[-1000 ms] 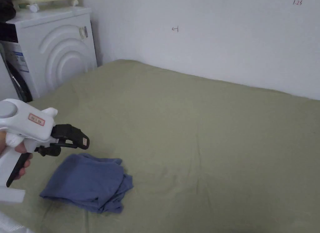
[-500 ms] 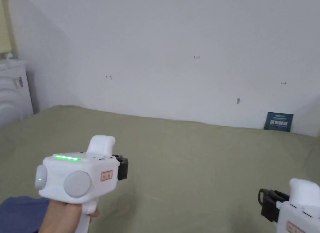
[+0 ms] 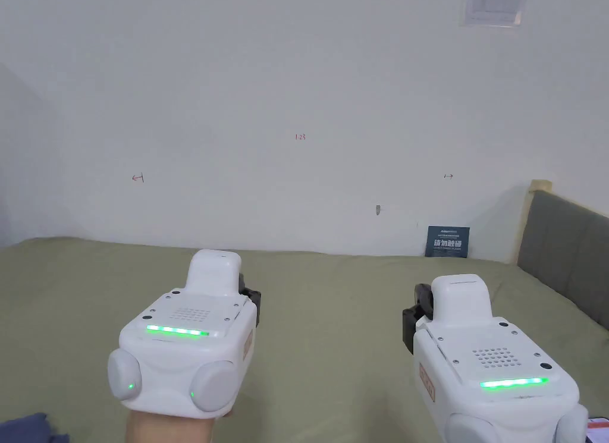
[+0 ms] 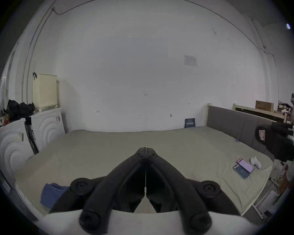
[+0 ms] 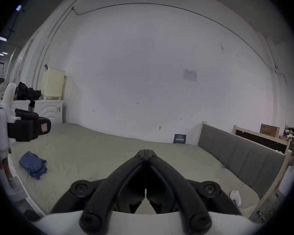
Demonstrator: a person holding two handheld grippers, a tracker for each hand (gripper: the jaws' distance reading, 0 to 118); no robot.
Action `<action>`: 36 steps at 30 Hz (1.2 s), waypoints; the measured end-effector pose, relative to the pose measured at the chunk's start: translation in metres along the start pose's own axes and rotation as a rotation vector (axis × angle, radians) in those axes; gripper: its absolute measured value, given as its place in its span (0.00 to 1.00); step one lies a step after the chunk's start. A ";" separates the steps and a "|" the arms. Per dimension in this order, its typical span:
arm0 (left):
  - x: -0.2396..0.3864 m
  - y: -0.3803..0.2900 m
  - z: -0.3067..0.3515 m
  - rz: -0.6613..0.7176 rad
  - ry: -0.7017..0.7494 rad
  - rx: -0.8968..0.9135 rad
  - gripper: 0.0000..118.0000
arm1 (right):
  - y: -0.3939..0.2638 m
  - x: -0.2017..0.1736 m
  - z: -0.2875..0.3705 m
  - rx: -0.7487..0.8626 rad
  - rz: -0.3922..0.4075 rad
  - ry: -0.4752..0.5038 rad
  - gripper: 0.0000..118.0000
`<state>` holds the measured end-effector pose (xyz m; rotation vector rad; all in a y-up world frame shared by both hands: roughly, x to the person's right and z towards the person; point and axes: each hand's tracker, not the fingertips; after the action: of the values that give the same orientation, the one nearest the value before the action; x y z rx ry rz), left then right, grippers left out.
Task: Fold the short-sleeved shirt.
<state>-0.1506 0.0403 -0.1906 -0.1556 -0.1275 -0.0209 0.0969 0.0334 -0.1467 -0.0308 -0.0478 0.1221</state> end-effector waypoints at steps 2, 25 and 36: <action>-0.004 0.002 0.000 0.012 -0.001 -0.002 0.01 | 0.001 0.003 -0.001 -0.003 -0.027 0.007 0.00; -0.008 0.004 0.000 -0.036 0.092 0.003 1.00 | 0.003 0.012 -0.013 -0.050 -0.093 0.018 1.00; -0.007 0.003 0.004 -0.035 0.084 0.003 1.00 | 0.004 0.011 -0.010 -0.046 -0.072 0.010 1.00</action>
<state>-0.1583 0.0438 -0.1883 -0.1488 -0.0466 -0.0622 0.1074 0.0382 -0.1563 -0.0754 -0.0421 0.0489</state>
